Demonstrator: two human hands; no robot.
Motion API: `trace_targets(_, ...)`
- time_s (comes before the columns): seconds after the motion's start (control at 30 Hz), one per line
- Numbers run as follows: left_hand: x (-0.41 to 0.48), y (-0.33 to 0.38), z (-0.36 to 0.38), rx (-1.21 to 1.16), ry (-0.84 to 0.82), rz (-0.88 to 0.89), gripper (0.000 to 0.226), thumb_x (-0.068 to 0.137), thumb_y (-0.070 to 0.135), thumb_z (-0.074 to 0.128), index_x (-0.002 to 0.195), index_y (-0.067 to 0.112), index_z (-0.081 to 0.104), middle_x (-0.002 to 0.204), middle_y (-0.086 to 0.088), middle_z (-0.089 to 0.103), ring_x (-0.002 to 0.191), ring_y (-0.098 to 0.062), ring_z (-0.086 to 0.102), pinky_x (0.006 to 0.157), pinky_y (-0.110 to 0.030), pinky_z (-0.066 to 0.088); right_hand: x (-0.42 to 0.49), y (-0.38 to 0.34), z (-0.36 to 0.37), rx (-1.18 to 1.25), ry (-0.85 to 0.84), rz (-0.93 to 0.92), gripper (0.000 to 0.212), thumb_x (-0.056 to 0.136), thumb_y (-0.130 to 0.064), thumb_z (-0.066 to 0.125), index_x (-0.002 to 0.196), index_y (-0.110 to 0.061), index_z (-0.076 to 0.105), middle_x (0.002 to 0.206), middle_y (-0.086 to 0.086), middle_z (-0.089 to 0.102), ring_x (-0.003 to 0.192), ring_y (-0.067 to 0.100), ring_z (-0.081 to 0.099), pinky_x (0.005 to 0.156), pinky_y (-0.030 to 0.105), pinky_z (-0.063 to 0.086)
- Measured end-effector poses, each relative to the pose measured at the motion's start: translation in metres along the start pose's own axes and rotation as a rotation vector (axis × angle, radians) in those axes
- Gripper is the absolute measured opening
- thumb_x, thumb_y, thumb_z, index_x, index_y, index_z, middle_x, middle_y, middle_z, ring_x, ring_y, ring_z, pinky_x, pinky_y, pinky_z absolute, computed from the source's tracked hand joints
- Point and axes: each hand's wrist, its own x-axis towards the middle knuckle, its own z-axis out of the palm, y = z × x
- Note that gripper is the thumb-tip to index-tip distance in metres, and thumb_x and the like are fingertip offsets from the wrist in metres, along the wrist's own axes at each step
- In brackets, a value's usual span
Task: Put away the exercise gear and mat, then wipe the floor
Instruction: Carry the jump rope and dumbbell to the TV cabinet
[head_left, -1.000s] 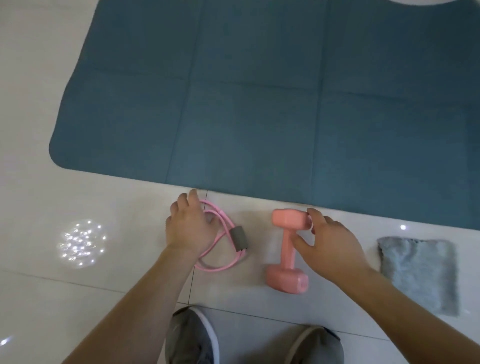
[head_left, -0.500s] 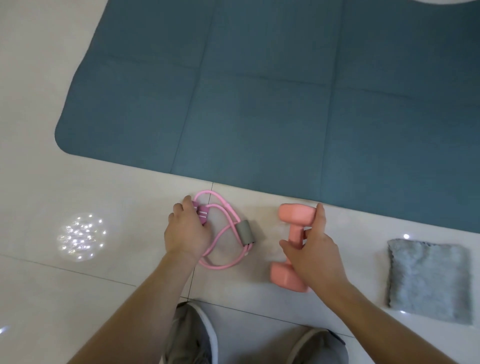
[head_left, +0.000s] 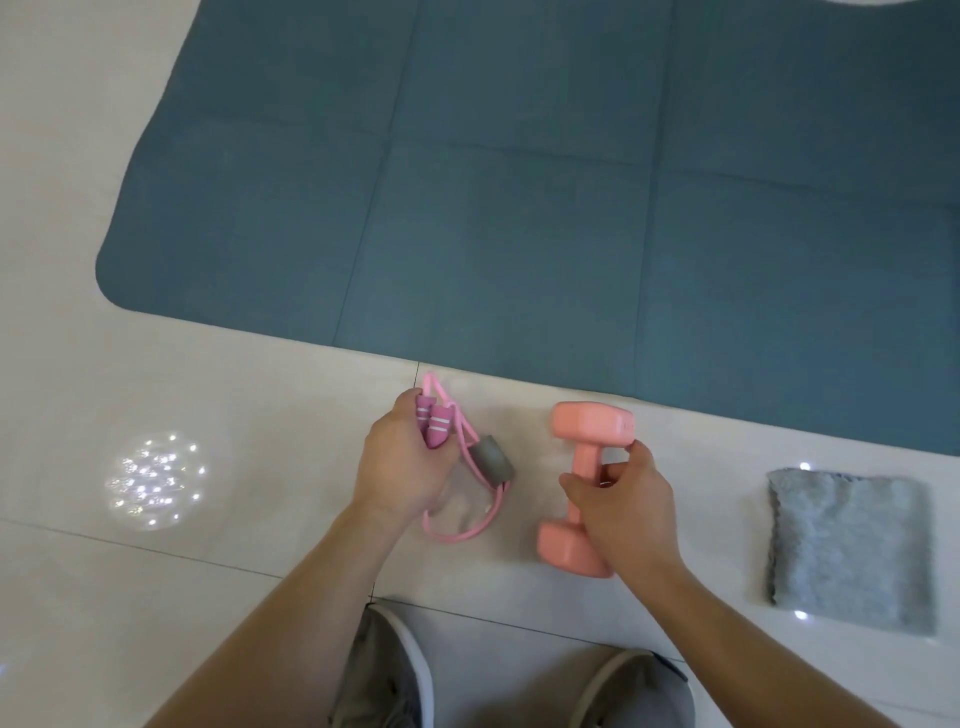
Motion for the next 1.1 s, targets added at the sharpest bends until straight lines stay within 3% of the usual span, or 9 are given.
trace_targets(0.1, -0.003, 0.008, 0.004, -0.048, -0.052, 0.042, 0.027, 0.081, 0.027, 0.073, 0.103, 0.021, 0.057, 0.083, 0.010, 0.065, 0.077, -0.016, 0.063, 0.067, -0.031, 0.051, 0.001, 0.002, 0.003, -0.041, 0.011, -0.020, 0.019, 0.079, -0.032, 0.071, 0.082, -0.017, 0.059, 0.072, -0.010, 0.063, 0.068, 0.014, 0.059, 0.058, 0.027, 0.042)
trace_targets(0.2, -0.004, 0.013, 0.007, -0.066, -0.091, 0.065, 0.028, 0.080, 0.026, 0.071, 0.104, 0.024, 0.056, 0.083, 0.012, 0.066, 0.078, -0.015, 0.064, 0.070, -0.033, 0.054, 0.001, 0.002, 0.004, -0.051, 0.016, -0.038, 0.018, 0.079, -0.029, 0.069, 0.070, -0.017, 0.059, 0.066, -0.004, 0.063, 0.064, 0.015, 0.058, 0.053, 0.027, 0.041)
trace_targets(0.33, -0.006, 0.024, 0.005, -0.145, -0.129, 0.059, 0.024, 0.080, 0.026, 0.072, 0.098, 0.030, 0.056, 0.074, 0.018, 0.063, 0.065, -0.010, 0.060, 0.058, -0.043, 0.058, 0.000, -0.003, 0.000, -0.069, 0.031, -0.054, 0.019, 0.078, -0.025, 0.068, 0.067, -0.016, 0.056, 0.062, -0.003, 0.060, 0.061, 0.017, 0.056, 0.053, 0.030, 0.041)
trace_targets(0.47, -0.008, 0.038, -0.005, -0.214, -0.152, 0.100, 0.018, 0.081, 0.028, 0.070, 0.091, 0.027, 0.055, 0.068, 0.011, 0.060, 0.054, -0.018, 0.054, 0.052, -0.048, 0.056, -0.006, -0.018, -0.013, -0.073, 0.044, -0.088, 0.018, 0.077, -0.023, 0.065, 0.066, -0.015, 0.054, 0.061, -0.003, 0.060, 0.061, 0.017, 0.056, 0.053, 0.029, 0.041)
trace_targets(0.6, -0.015, 0.064, -0.026, -0.232, -0.163, 0.126, 0.020, 0.080, 0.030, 0.072, 0.093, 0.031, 0.057, 0.069, 0.011, 0.063, 0.058, -0.013, 0.056, 0.057, -0.032, 0.052, -0.018, -0.042, -0.034, -0.070, 0.057, -0.102, 0.016, 0.077, -0.023, 0.064, 0.067, -0.013, 0.055, 0.061, -0.002, 0.060, 0.061, 0.017, 0.056, 0.052, 0.027, 0.039)
trace_targets(0.77, -0.030, 0.109, -0.066, -0.210, -0.190, 0.143, 0.016, 0.085, 0.025, 0.068, 0.098, 0.024, 0.059, 0.070, 0.012, 0.063, 0.063, -0.013, 0.059, 0.062, -0.030, 0.052, -0.050, -0.080, -0.077, -0.062, 0.046, -0.085, 0.013, 0.076, -0.023, 0.064, 0.069, -0.014, 0.057, 0.062, -0.002, 0.061, 0.063, 0.019, 0.057, 0.056, 0.030, 0.043)
trace_targets(0.9, -0.047, 0.157, -0.115, -0.182, -0.208, 0.169, 0.029, 0.081, 0.019, 0.070, 0.093, 0.039, 0.052, 0.072, 0.016, 0.064, 0.069, -0.007, 0.058, 0.060, -0.015, 0.045, -0.085, -0.119, -0.123, -0.077, 0.058, -0.090, 0.012, 0.075, -0.022, 0.062, 0.070, -0.013, 0.057, 0.063, 0.000, 0.062, 0.065, 0.020, 0.058, 0.057, 0.030, 0.045)
trace_targets(1.1, -0.080, 0.229, -0.193, -0.192, -0.226, 0.196, 0.029, 0.083, 0.019, 0.068, 0.094, 0.040, 0.053, 0.079, 0.018, 0.063, 0.066, -0.011, 0.058, 0.061, -0.035, 0.056, -0.143, -0.175, -0.192, -0.022, 0.066, -0.082, 0.011, 0.075, -0.020, 0.061, 0.069, -0.013, 0.054, 0.063, 0.000, 0.061, 0.065, 0.021, 0.057, 0.054, 0.029, 0.039)
